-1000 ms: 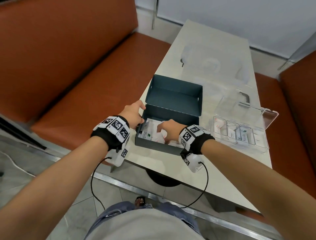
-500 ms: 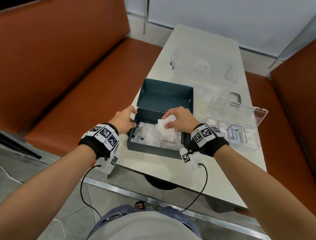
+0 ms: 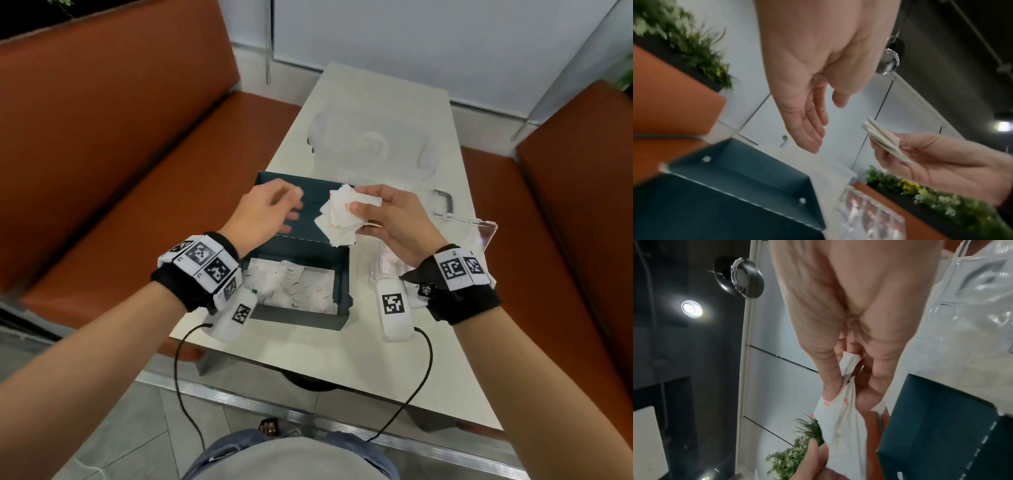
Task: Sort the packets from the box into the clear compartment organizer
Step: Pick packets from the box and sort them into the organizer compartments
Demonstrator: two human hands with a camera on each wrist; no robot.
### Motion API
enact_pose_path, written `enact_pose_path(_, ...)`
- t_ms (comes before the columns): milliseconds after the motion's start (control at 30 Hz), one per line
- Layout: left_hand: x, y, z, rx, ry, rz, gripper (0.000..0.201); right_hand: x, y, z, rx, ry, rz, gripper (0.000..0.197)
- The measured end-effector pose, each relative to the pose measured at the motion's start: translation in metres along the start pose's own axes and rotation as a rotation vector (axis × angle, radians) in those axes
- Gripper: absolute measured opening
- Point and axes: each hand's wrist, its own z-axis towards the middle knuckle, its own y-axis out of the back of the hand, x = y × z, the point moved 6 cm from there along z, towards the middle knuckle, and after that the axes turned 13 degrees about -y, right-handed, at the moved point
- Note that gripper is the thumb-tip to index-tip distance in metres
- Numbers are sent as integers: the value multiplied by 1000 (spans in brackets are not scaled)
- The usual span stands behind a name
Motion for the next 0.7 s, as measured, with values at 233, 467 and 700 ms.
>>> enact_pose_path(233,-46,-104,2,412,253,-887,66,17,19,-21,25,80,66,26)
enact_pose_path(467,-55,-158,5,359,397,-1088,48,6,54,-30,-185,144,-280,35)
enact_pose_path(700,-53,-184,12,288,399,-1088,27,-3,106,-38,-348,150,-503,36)
